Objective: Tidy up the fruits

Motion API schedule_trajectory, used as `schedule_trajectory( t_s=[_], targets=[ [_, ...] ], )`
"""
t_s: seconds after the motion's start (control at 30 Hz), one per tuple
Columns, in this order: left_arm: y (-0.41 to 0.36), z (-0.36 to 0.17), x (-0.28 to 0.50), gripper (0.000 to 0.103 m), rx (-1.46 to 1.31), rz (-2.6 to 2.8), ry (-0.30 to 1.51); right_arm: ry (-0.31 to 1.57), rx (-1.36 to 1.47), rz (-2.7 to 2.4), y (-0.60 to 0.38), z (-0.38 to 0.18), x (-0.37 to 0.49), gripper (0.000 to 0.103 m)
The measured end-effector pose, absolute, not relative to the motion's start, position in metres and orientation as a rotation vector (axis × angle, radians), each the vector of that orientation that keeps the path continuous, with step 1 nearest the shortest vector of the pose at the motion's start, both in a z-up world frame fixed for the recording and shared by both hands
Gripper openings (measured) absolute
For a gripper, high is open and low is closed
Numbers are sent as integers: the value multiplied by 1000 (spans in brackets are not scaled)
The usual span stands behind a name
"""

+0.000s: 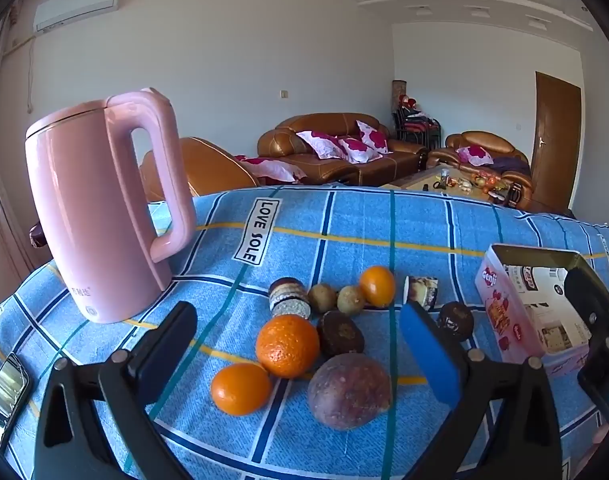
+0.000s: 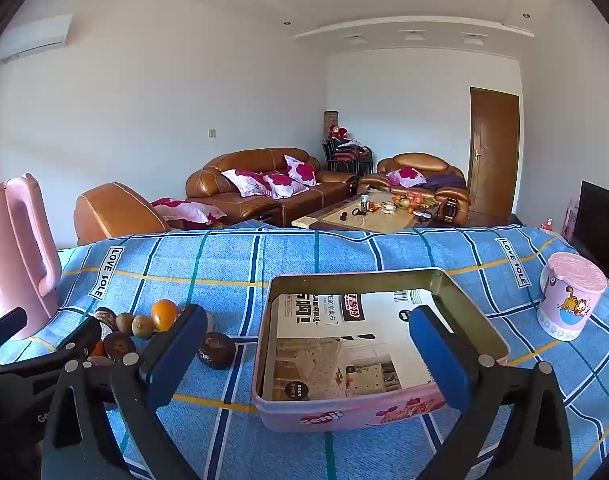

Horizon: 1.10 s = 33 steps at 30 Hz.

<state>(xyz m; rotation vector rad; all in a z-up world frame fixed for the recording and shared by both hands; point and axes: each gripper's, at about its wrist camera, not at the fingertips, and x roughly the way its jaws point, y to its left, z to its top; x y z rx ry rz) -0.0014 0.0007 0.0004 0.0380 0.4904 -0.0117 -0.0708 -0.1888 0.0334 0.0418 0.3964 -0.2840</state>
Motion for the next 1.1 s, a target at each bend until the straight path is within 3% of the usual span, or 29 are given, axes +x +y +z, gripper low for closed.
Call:
schedule_trajectory(
  t_s=[1.1],
  targets=[
    [-3,3,-6,103,46,-47,502,390,68,-277,-191,32,-69,102]
  ],
)
